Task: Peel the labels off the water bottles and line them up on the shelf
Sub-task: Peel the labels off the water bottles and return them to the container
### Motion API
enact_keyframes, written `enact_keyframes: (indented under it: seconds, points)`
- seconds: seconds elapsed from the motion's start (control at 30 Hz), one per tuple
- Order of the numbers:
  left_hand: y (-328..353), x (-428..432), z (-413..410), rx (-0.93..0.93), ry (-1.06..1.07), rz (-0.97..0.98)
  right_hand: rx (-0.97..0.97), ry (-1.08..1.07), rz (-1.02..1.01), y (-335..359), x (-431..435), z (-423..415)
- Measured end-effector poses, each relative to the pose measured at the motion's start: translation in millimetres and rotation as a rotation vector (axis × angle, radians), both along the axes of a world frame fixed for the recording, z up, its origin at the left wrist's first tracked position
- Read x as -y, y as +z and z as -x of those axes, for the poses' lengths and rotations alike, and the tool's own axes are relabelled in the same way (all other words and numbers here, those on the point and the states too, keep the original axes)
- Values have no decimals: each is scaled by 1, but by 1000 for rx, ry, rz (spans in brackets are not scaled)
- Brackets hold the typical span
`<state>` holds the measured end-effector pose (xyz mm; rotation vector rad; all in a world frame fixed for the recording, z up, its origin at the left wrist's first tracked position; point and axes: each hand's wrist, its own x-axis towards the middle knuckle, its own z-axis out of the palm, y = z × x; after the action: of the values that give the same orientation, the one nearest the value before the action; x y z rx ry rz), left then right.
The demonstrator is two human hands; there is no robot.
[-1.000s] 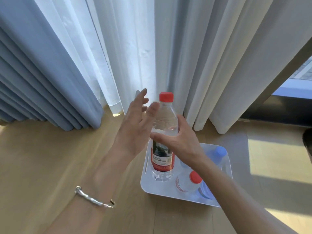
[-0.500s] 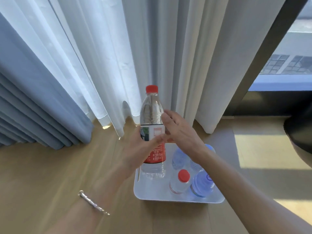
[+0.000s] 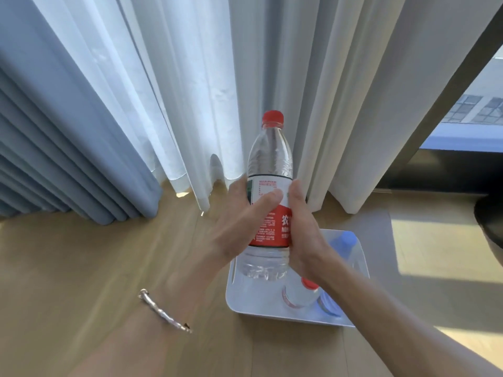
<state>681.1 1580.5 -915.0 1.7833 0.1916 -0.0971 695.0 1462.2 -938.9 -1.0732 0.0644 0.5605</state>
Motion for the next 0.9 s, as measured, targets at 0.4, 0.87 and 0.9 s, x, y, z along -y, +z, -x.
enact_keyframes:
  seconds: [0.4, 0.87, 0.9]
  points:
    - [-9, 10, -4, 68, 20, -285, 231, -104, 116, -5, 13, -10]
    - [-13, -2, -6, 22, 123, -141, 320, -131, 203, -12, 7, -6]
    - [-12, -2, -5, 35, 116, -111, 304, -137, 205, -11, 7, -7]
